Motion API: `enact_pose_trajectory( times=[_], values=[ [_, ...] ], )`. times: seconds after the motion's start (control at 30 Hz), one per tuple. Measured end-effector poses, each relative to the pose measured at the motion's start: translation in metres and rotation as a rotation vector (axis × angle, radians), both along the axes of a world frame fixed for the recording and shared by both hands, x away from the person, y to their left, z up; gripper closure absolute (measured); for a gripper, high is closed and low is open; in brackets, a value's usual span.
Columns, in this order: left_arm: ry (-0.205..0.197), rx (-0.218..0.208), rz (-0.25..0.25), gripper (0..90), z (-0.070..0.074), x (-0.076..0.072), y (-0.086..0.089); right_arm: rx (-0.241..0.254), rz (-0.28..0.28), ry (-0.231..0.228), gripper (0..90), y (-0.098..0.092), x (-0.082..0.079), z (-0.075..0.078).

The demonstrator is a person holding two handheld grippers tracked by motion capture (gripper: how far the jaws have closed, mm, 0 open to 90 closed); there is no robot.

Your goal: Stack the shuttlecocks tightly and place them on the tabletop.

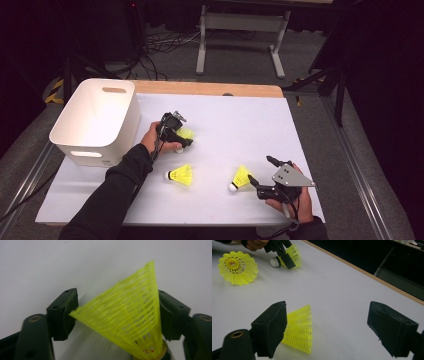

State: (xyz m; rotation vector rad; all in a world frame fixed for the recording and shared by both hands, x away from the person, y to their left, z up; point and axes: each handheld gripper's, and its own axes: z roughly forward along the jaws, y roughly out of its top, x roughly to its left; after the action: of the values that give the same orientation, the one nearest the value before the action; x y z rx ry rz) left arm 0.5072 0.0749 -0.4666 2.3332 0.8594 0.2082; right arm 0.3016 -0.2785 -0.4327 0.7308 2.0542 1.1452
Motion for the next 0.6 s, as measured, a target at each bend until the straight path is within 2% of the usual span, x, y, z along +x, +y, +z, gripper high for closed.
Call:
enact_pose_trajectory(
  times=[0.1,0.2,0.3,0.33,0.4,0.5,0.53,0.6],
  values=[
    [-0.005,0.020,-0.018,32.9,0.003,-0.001,0.000,-0.006,-0.001,0.009,16.8,0.000,0.001,-0.001],
    [-0.027,0.047,-0.035,37.1,0.007,-0.002,-0.001,-0.009,0.001,0.010,16.8,0.000,0.001,-0.001],
    [-0.068,0.083,-0.041,42.2,0.016,-0.003,-0.002,-0.012,0.000,0.012,16.7,0.000,0.001,-0.001],
    [-0.065,0.083,-0.038,43.1,0.018,-0.003,-0.002,-0.012,-0.001,0.014,16.7,0.000,0.001,-0.001],
    [-0.102,0.125,-0.060,44.0,0.026,-0.002,0.000,-0.012,-0.002,0.015,16.6,0.000,0.001,-0.002],
    [-0.135,0.144,-0.065,44.7,0.031,-0.004,0.002,-0.015,-0.002,0.016,16.4,0.000,0.001,-0.002],
    [-0.159,0.170,-0.068,44.6,0.033,-0.005,0.003,-0.016,-0.001,0.018,16.3,0.000,0.002,-0.002],
    [-0.165,0.183,-0.072,44.2,0.034,-0.006,0.003,-0.018,0.000,0.020,16.2,0.000,0.002,-0.003]
  ],
)
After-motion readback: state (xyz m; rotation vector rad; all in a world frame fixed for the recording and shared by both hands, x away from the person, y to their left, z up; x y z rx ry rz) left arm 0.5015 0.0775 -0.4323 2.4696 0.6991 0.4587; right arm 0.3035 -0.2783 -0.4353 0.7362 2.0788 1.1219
